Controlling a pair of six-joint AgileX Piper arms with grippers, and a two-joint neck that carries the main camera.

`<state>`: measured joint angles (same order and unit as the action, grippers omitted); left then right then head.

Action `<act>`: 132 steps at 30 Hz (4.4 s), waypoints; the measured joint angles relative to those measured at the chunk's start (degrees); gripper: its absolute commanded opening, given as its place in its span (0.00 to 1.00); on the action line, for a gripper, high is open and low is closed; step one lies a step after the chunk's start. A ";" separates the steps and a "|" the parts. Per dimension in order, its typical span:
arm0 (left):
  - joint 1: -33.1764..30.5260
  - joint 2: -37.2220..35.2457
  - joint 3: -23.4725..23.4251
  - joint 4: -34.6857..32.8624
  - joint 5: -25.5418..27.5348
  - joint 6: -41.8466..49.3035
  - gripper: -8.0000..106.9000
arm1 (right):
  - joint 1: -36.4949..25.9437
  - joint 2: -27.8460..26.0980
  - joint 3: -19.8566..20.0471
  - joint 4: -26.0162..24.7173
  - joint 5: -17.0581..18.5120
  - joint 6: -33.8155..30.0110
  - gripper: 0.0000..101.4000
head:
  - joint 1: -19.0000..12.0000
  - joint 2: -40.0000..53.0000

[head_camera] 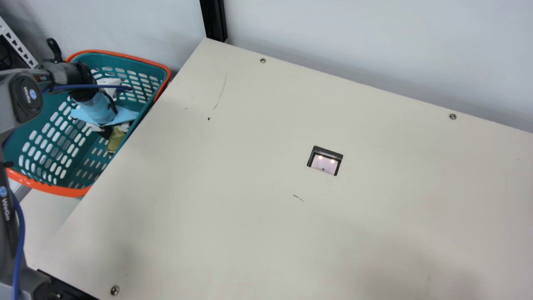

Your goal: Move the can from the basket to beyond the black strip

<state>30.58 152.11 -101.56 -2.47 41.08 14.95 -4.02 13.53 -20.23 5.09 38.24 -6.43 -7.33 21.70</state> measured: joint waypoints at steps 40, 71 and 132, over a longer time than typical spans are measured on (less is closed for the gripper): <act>-1.70 -58.34 34.36 -24.82 -18.73 20.71 0.16 | 0.00 0.00 0.00 0.00 0.00 0.00 1.00 | -0.29 0.00; -8.22 -84.09 38.61 -26.78 16.06 -0.42 0.16 | 0.00 0.00 0.00 0.00 0.00 0.00 1.00 | -0.29 0.00; -13.53 -70.63 49.03 -47.06 28.68 -34.83 0.16 | 0.00 0.00 0.00 0.00 0.00 0.00 1.00 | -0.29 0.00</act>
<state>17.05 81.48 -52.53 -49.53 69.75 -19.88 -4.02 13.53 -20.23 5.09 38.24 -6.43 -7.62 21.70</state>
